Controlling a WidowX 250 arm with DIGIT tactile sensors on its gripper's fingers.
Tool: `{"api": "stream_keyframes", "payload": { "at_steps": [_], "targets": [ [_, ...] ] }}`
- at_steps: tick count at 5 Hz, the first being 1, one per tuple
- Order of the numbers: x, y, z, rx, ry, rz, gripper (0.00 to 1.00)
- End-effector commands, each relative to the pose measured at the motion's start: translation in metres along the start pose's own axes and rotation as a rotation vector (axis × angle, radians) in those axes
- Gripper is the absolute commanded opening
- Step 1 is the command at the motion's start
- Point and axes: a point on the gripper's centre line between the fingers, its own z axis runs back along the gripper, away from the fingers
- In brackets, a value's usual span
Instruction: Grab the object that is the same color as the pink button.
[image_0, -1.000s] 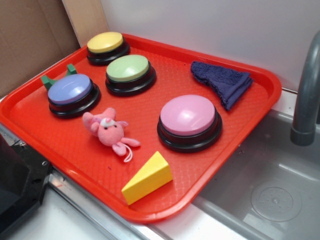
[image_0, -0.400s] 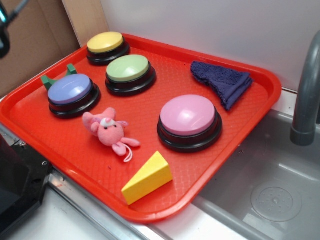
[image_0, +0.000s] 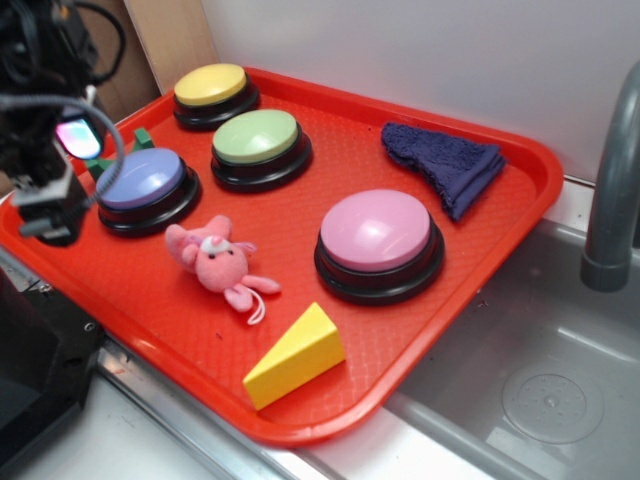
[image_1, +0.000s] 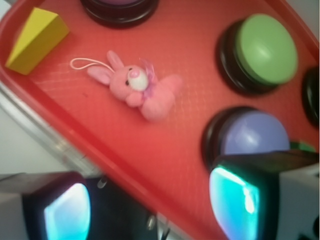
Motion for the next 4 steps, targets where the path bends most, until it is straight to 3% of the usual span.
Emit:
{"api": "stream_keyframes", "payload": {
  "at_steps": [1, 2, 4],
  "targets": [
    [0.028, 0.013, -0.048, -0.014, -0.059, -0.243, 1.00],
    [0.034, 0.017, -0.068, -0.056, -0.066, -0.305, 1.00],
    [0.042, 0.017, -0.096, -0.031, -0.039, -0.368, 1.00]
  ]
}}
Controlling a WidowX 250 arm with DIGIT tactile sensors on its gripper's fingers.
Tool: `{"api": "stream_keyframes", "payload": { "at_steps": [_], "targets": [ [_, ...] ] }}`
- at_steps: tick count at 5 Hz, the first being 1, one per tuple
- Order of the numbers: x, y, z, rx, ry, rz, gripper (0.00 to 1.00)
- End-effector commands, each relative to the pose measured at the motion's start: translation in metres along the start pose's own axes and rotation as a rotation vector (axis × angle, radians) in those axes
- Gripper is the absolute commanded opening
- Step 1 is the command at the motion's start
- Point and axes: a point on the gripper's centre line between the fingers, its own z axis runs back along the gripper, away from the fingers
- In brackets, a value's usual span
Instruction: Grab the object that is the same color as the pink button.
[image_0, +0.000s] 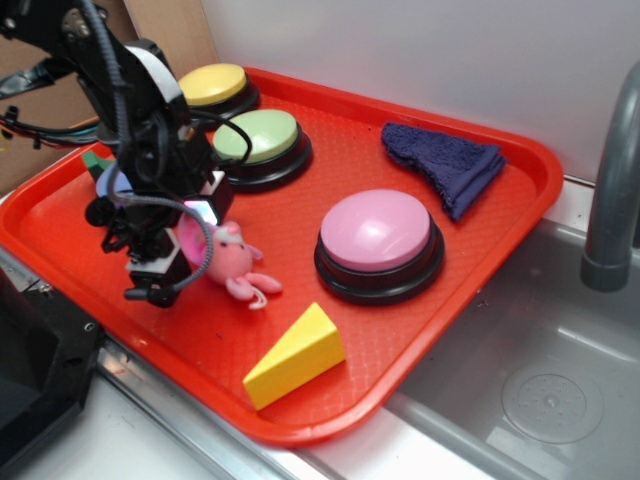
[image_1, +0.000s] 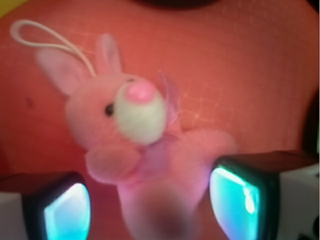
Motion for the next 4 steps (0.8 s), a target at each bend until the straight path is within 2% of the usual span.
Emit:
{"api": "stream_keyframes", "payload": {
  "at_steps": [1, 2, 3, 4],
  "targets": [
    [0.0138, 0.0035, -0.0129, 0.013, -0.009, -0.048, 0.76],
    [0.0165, 0.0031, -0.0139, -0.008, -0.025, -0.063, 0.00],
    [0.0171, 0.0062, -0.0157, -0.028, -0.037, -0.052, 0.00],
    [0.0185, 0.0109, -0.0142, -0.025, -0.017, 0.023, 0.00]
  ]
}}
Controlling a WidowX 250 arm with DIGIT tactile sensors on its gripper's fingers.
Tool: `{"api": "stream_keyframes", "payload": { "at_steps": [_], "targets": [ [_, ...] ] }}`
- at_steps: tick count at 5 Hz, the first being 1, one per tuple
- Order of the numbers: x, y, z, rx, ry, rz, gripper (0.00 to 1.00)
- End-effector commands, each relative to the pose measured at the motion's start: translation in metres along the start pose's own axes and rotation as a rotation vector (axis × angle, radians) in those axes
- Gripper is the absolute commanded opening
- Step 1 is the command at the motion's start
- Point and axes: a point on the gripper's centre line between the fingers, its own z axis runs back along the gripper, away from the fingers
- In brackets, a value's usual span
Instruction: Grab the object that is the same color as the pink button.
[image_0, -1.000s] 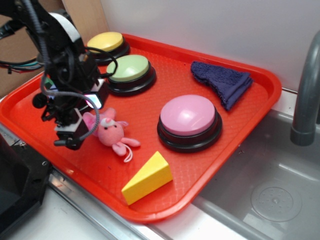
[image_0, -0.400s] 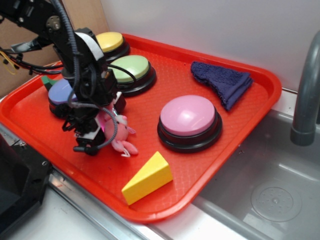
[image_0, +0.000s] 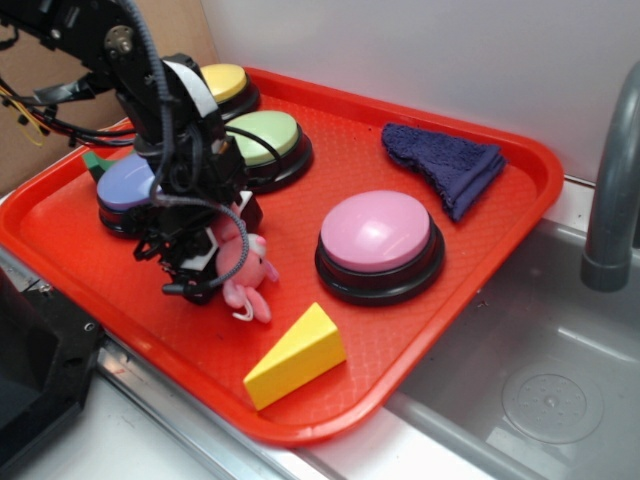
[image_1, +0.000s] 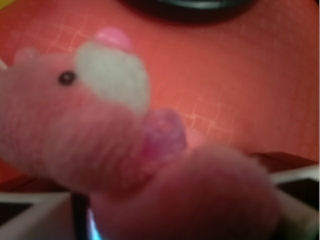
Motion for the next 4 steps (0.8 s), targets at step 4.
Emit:
{"api": "stream_keyframes", "payload": {
  "at_steps": [4],
  "targets": [
    [-0.023, 0.018, 0.118, -0.006, -0.035, 0.943, 0.00]
  ]
}}
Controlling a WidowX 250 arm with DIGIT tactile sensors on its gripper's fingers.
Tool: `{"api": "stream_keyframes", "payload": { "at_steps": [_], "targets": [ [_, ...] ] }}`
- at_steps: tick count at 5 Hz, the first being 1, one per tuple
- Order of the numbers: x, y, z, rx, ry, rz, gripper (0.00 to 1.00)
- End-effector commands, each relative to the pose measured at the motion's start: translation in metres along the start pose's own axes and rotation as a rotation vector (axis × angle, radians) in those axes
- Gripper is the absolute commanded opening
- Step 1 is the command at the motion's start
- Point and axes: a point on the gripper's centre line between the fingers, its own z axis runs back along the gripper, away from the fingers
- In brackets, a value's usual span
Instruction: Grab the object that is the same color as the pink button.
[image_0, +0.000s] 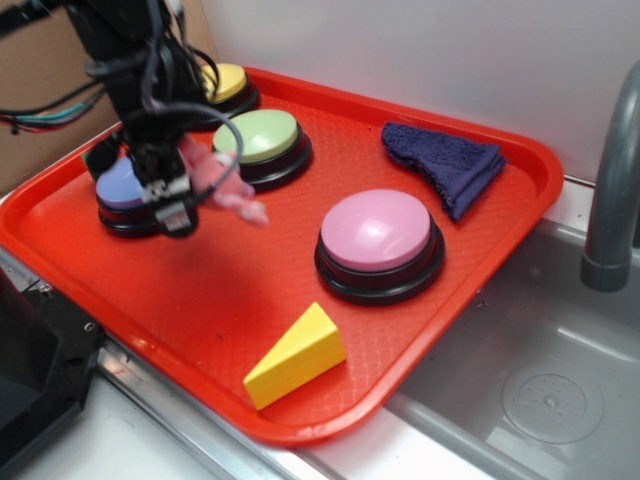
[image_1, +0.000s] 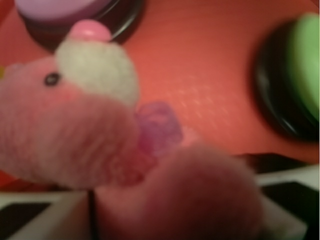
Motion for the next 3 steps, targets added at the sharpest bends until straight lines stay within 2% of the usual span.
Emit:
{"api": "stream_keyframes", "payload": {
  "at_steps": [1, 2, 3],
  "targets": [
    [-0.002, 0.023, 0.098, 0.086, -0.126, 0.472, 0.00],
    [-0.005, 0.023, 0.122, 0.121, -0.183, 0.566, 0.00],
    [-0.002, 0.029, 0.121, 0.129, -0.125, 0.629, 0.00]
  ]
}}
